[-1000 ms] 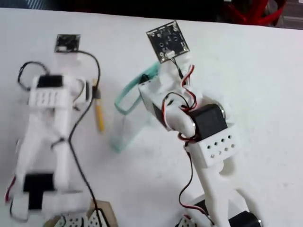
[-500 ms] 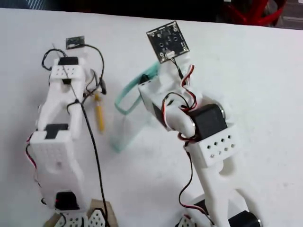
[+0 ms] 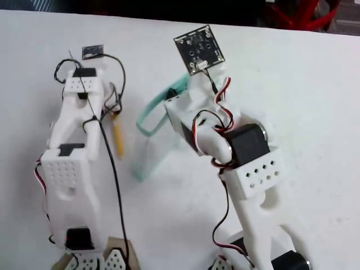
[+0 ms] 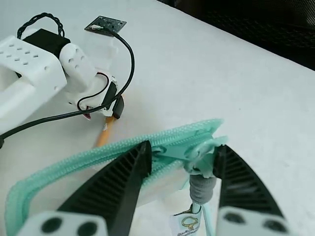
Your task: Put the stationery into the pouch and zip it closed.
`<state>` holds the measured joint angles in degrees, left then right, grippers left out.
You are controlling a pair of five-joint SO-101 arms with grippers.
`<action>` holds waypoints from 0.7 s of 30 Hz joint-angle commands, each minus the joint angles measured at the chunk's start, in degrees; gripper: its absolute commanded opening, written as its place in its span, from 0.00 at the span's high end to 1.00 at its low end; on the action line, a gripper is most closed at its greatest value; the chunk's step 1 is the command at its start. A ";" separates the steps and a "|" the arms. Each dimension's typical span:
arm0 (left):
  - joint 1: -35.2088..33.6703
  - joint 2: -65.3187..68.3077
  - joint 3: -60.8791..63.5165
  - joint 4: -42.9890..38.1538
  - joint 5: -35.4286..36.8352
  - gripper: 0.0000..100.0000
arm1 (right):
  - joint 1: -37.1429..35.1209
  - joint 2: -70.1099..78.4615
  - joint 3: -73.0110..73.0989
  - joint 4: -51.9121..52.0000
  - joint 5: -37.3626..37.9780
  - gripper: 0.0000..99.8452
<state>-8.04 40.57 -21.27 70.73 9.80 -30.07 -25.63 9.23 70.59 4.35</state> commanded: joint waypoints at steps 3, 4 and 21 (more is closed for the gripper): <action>1.36 -0.22 -2.73 -0.88 -0.97 0.85 | 0.31 1.10 3.08 0.04 -0.44 0.80; 1.36 -0.22 -2.73 -1.41 -0.97 0.85 | 0.31 1.10 3.08 0.04 -0.44 0.80; 1.98 -0.13 -2.37 -2.81 -1.05 0.85 | 0.31 1.10 3.16 0.04 -0.44 0.80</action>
<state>-7.52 40.84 -21.36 69.85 9.45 -30.07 -25.63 9.23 70.59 4.35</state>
